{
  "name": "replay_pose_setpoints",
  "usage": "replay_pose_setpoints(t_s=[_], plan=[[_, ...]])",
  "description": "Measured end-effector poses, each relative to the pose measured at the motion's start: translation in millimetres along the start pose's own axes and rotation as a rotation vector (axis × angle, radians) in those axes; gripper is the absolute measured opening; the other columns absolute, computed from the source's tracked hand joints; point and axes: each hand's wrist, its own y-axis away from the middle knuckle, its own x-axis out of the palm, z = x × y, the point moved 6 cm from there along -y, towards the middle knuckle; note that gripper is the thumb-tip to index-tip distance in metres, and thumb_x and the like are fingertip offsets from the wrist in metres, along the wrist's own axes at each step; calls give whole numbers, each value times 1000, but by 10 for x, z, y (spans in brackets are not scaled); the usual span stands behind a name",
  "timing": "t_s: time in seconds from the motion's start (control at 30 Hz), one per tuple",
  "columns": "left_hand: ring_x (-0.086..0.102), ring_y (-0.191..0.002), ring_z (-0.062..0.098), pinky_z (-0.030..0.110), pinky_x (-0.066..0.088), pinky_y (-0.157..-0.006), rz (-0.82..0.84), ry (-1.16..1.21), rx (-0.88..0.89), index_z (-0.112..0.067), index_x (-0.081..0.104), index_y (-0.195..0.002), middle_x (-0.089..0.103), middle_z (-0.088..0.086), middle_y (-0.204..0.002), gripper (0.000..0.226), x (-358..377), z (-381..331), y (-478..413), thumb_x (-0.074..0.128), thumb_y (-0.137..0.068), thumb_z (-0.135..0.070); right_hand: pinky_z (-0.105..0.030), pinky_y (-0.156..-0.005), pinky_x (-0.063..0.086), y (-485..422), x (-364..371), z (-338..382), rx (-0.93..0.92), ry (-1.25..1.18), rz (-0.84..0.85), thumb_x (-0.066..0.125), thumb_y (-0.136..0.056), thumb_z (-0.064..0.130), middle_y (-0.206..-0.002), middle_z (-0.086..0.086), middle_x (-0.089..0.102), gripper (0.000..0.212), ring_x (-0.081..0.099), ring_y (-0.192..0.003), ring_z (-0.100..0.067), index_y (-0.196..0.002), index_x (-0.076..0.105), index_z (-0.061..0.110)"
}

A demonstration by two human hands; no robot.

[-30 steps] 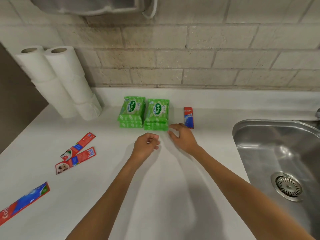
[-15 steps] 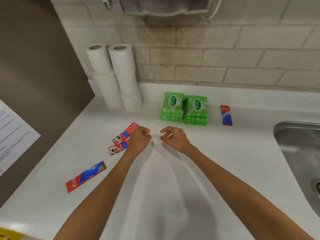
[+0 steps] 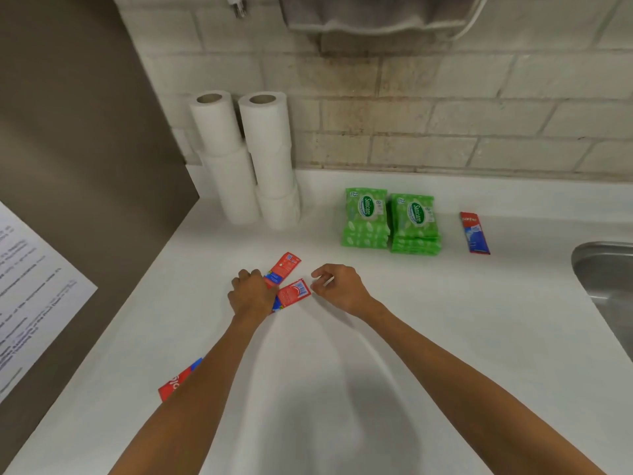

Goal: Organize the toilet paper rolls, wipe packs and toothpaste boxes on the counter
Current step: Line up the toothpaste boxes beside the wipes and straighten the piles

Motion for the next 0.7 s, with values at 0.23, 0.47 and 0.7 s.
replay_pose_setpoints(t_s=[0.23,0.47,0.7], plan=[[48,-116,27,38,47,-88,23,3,-17,-5,50,-119,51,17,-121,47,31,39,-105,62,-85,-35,-21,-76,42,-20,24,-19,36,-10,-18,63,-84,17,-98,-8,70,21,63,-91,-21,-103,68,11],[62,-95,26,34,49,-74,-44,335,79,-7,60,-101,62,15,-109,18,-54,-69,-69,61,-86,-18,-32,-76,52,31,60,42,166,-295,7,54,-89,11,-94,-24,70,21,64,-63,-20,-99,67,-2],[56,-93,23,33,44,-70,-294,236,471,-10,61,-97,60,7,-100,14,-234,-566,391,54,-84,-8,-33,-80,53,191,154,108,377,-933,129,50,-95,30,-84,-8,68,26,66,-75,-20,-96,62,7]])
